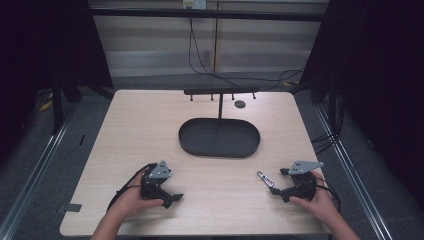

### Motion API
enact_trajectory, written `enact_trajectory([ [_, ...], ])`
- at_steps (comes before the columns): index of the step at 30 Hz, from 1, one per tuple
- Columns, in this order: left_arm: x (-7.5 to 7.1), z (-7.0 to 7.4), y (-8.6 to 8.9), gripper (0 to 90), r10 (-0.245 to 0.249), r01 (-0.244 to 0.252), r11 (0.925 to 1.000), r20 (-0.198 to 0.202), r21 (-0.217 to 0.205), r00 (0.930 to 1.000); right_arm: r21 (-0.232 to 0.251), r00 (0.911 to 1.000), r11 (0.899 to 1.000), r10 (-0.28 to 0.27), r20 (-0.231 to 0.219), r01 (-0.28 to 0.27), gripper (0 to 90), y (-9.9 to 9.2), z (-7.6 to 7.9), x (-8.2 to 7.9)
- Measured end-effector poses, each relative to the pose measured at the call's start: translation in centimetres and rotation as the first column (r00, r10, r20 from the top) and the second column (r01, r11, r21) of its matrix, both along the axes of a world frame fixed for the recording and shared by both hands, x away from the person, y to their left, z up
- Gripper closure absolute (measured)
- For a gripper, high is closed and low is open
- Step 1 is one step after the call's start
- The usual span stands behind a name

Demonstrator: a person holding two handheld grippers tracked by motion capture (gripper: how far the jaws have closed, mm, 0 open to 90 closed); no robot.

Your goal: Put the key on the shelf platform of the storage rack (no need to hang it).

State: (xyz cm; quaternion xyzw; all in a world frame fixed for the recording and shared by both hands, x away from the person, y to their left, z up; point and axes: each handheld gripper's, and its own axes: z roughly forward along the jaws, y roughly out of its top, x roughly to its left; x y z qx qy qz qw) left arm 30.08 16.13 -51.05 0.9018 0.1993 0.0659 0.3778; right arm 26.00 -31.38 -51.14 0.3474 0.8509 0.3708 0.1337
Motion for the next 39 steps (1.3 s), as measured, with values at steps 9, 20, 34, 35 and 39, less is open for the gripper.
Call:
enact_trajectory([
  [9, 0.0, 0.0, 0.0, 1.4, -0.002, 0.002, 1.0, 0.001, 0.003, 1.0, 0.002, 1.0, 1.0, -0.01, -0.001, 0.01, 13.8, 0.0, 0.0, -0.1],
  [20, 0.0, 0.0, 0.0, 1.4, -0.002, 0.002, 1.0, 0.001, 0.003, 1.0, -0.028, 0.9957, 0.999, -0.042, -0.082, 0.04, 17.9, 0.2, 0.9, 0.1],
  [34, 0.0, 0.0, 0.0, 1.4, -0.003, 0.003, 1.0, 0.0, 0.003, 1.0, -0.103, 0.9759, 0.993, -0.079, -0.203, 0.059, 27.0, 0.5, 3.4, 0.6],
  [35, 0.0, 0.0, 0.0, 1.4, -0.003, 0.003, 1.0, 0.0, 0.003, 1.0, -0.11, 0.9745, 0.992, -0.079, -0.21, 0.057, 27.4, 0.6, 3.6, 0.6],
  [39, 0.0, 0.0, 0.0, 1.4, -0.002, 0.002, 1.0, 0.001, 0.003, 1.0, -0.135, 0.9709, 0.99, -0.076, -0.227, 0.045, 29.9, 0.9, 3.9, 0.6],
])
